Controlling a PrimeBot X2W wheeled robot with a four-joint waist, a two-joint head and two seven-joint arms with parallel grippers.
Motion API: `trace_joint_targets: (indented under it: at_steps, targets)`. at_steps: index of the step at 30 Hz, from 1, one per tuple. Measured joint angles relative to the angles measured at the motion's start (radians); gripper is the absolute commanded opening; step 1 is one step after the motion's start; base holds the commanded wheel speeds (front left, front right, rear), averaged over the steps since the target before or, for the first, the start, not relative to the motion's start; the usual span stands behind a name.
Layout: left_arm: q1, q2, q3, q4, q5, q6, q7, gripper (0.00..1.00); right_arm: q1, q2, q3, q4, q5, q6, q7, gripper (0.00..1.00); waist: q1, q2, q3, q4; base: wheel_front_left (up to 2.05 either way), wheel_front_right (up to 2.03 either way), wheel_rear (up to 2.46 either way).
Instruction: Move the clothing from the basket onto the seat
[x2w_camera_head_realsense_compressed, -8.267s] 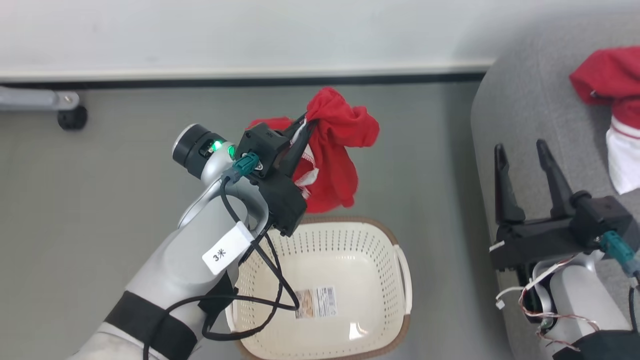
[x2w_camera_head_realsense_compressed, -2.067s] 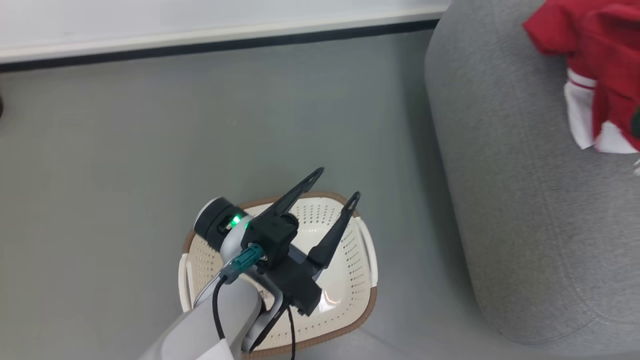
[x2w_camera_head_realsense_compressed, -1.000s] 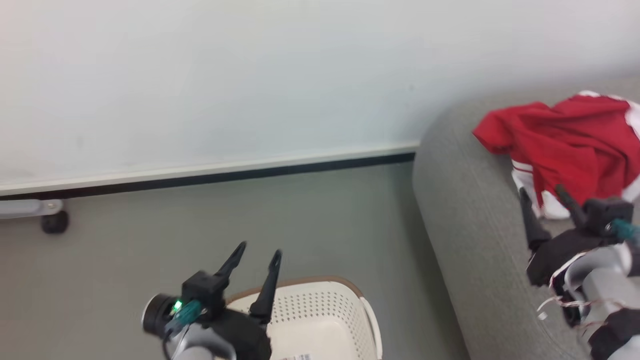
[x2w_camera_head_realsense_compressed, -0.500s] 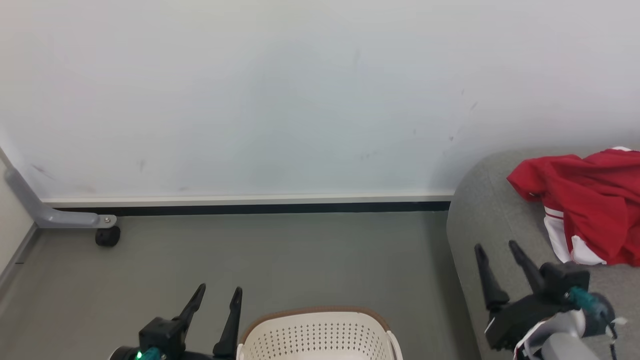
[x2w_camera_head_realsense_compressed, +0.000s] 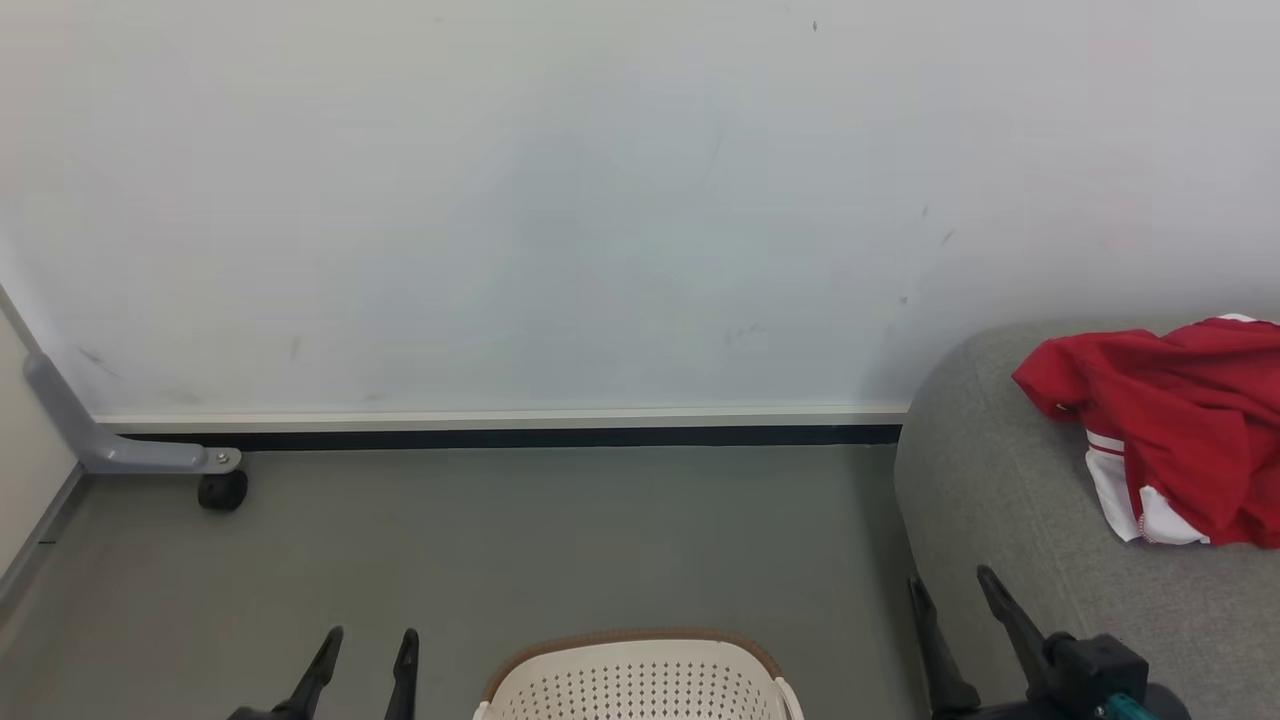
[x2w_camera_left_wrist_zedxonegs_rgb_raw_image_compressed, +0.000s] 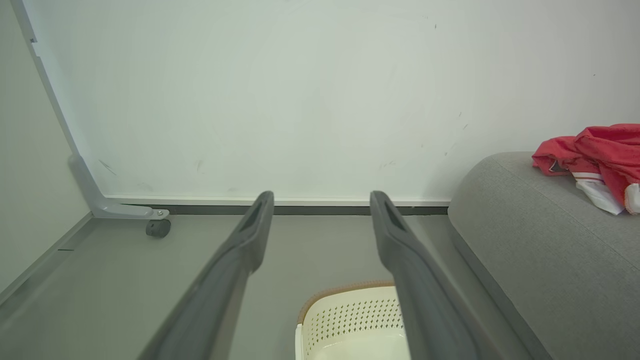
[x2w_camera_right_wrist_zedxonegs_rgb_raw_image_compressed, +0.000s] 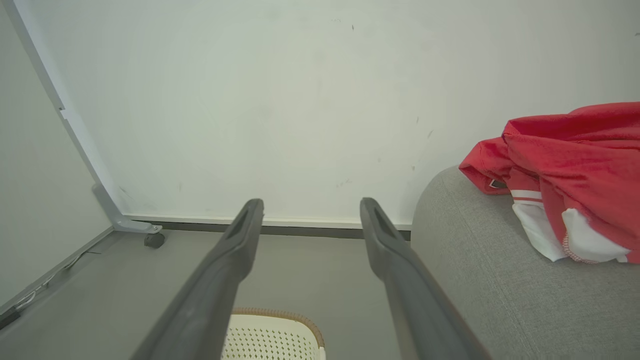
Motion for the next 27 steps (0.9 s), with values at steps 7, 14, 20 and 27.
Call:
trace_joint_targets:
  at_steps: [7,14,20,27]
  targets:
    - [0.056,0.0,0.036,-0.038,0.034,0.0,0.0,1.0,0.088,-0.002,-0.023,-0.088,-0.01,-0.026,0.0,1.0,0.0,0.0001,0.001,-0.007,0.0,0.0,0.0]
    - [0.083,-0.004,0.071,-0.052,0.06,0.001,0.0,1.0,0.14,-0.006,-0.054,-0.153,-0.027,-0.043,0.0,1.0,0.0,0.0001,0.004,-0.017,0.0,0.0,0.0]
    - [0.093,-0.021,0.102,-0.063,0.076,0.001,0.0,1.0,0.171,-0.007,-0.083,-0.188,-0.037,-0.051,0.0,1.0,0.0,0.0001,0.008,-0.025,0.0,0.0,0.0]
    - [0.094,-0.034,0.117,-0.079,0.106,0.001,0.0,1.0,0.185,-0.005,-0.101,-0.213,-0.049,-0.053,0.0,1.0,0.0,0.0001,0.014,-0.03,0.0,0.0,0.0]
